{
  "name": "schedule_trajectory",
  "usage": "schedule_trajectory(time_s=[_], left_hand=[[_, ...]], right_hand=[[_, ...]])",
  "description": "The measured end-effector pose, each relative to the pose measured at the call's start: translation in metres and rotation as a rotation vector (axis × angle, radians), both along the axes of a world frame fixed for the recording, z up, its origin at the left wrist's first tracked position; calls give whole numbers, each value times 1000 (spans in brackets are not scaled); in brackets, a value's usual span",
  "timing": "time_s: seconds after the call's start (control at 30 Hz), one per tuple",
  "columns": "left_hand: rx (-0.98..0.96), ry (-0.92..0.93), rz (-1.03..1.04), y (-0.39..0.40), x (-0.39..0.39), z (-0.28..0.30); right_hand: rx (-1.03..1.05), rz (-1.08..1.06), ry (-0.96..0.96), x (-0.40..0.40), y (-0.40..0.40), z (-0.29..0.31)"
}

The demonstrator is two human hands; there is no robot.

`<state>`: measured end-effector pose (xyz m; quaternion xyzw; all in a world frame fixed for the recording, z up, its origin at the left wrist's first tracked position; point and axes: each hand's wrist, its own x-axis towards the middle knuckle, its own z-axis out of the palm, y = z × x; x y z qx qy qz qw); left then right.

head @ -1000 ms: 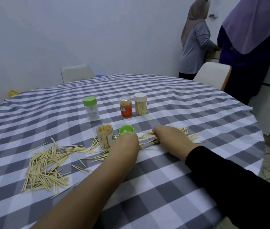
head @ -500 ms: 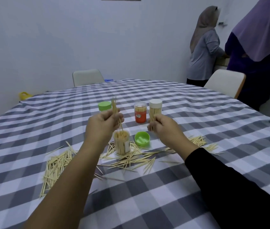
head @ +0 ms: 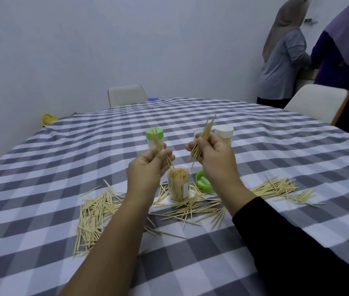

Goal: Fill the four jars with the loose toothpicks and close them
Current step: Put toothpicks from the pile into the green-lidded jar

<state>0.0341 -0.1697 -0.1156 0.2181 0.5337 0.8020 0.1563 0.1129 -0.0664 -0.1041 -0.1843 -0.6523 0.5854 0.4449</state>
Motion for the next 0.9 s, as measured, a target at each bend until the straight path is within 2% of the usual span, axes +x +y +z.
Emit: schedule_trajectory(time_s=[0.13, 0.27, 0.37, 0.53, 0.9], left_hand=[[-30, 33, 6, -2, 0, 0], [-241, 113, 17, -1, -2, -9], [-305, 110, 4, 0, 1, -13], [-317, 75, 14, 2, 4, -15], [-264, -13, -40, 5, 8, -17]], right_hand=[[23, 10, 23, 1, -4, 4], [22, 43, -72, -5, -7, -9], [32, 56, -146, -6, -10, -18], [71, 33, -210, -7, -13, -24], [49, 45, -218, -9, -16, -22]])
